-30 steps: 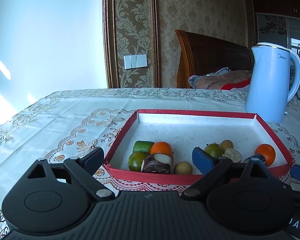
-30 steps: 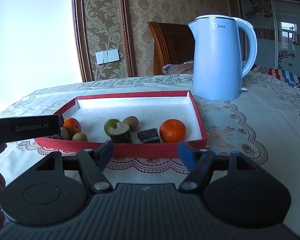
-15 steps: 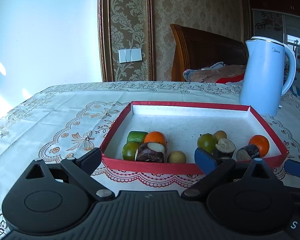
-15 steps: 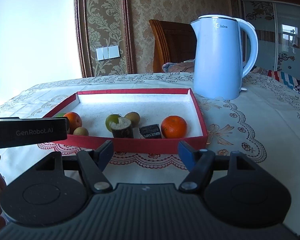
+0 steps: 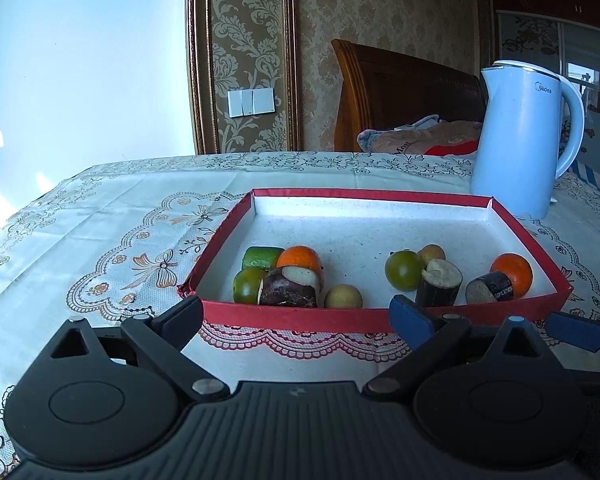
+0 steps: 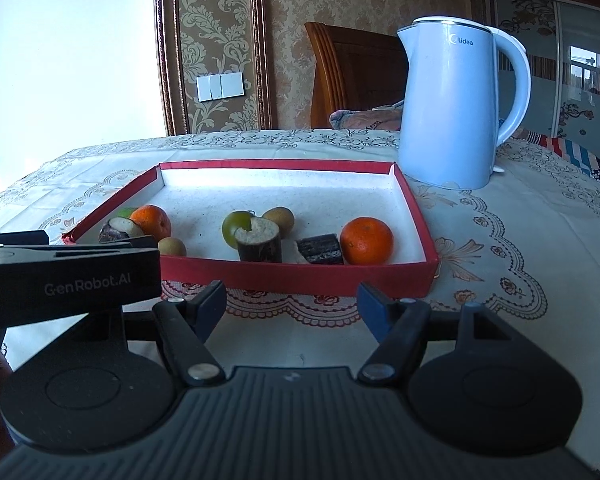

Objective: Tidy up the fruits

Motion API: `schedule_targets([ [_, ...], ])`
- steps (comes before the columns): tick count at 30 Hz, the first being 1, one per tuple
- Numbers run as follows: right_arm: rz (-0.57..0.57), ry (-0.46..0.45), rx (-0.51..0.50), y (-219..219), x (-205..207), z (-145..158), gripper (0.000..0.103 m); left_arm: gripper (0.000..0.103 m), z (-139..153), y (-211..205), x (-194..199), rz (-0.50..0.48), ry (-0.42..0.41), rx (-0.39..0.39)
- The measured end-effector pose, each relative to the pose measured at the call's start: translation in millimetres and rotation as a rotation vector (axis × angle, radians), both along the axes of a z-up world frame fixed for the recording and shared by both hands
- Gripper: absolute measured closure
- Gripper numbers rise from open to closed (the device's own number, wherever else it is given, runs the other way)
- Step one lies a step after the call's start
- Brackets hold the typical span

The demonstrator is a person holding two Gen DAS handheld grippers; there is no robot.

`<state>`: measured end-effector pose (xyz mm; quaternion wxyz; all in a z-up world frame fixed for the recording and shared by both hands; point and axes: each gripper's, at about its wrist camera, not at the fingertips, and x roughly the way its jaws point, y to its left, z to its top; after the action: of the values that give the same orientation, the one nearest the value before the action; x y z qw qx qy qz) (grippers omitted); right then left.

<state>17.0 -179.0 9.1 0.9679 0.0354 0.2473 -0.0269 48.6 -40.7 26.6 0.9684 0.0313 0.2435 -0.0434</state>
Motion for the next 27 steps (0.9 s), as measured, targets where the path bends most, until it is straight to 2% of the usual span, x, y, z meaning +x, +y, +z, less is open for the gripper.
schedule_targets([
  [27, 0.001, -0.013, 0.008, -1.5, -2.2, -0.7, 0.032, 0.003, -2.3, -0.7, 0.3, 0.009, -0.012, 0.014],
])
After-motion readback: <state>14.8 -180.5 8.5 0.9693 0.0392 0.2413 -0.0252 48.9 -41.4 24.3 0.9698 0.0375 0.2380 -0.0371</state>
